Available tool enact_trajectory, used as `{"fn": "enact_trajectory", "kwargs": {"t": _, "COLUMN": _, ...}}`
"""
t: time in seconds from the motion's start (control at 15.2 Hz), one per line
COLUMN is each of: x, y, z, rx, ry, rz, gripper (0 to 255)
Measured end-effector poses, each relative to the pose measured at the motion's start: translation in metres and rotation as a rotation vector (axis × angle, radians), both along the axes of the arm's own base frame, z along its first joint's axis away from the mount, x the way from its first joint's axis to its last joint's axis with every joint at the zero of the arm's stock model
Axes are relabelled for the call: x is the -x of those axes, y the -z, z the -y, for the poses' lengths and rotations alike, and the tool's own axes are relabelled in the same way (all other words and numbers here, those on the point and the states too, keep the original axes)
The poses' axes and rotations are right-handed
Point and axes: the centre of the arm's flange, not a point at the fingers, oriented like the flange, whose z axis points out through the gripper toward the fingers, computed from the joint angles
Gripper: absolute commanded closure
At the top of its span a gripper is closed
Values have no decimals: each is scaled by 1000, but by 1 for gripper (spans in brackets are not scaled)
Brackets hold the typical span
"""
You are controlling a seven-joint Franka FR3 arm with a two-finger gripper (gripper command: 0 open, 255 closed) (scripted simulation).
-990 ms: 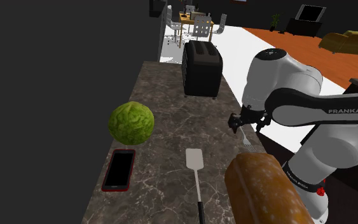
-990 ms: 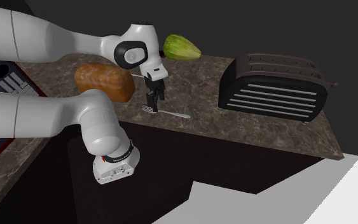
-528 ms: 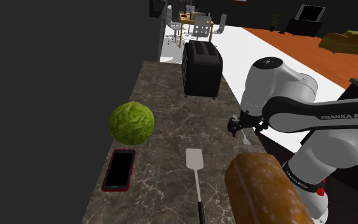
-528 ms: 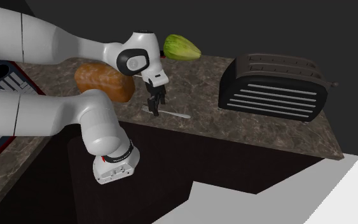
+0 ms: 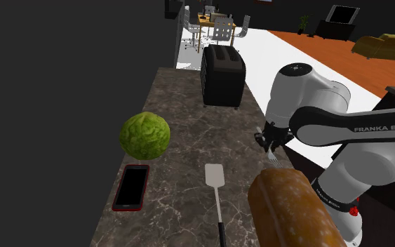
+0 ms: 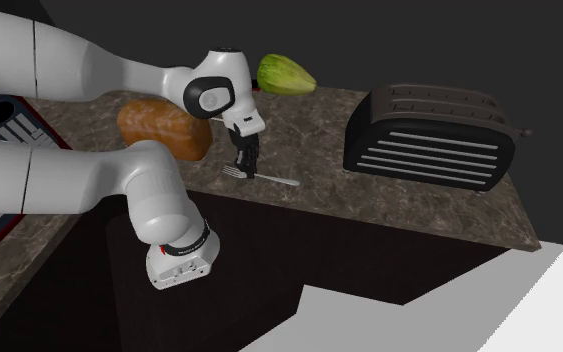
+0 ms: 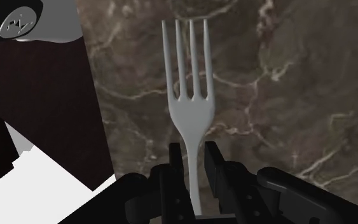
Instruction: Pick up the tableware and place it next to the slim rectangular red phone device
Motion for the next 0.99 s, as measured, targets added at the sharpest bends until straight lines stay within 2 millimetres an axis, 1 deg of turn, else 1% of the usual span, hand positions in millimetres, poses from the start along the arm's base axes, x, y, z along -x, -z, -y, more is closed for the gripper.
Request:
{"fn": "enact_trajectory", "kwargs": {"t": 0.4, "x": 0, "y": 0, "z": 0, "rx": 0, "ry": 0, "rz": 0, "gripper": 255}}
{"fn": "enact_trajectory", "kwargs": {"t": 0.46, "x": 0, "y": -3, "z": 0, "rx": 0, "ry": 0, "rz": -1, "gripper": 255}}
{"fn": "enact_trajectory", "kwargs": {"t": 0.99, "x": 1, "y": -43, "z": 2, "rx": 0, "ry": 0, "rz": -1, "gripper": 255}}
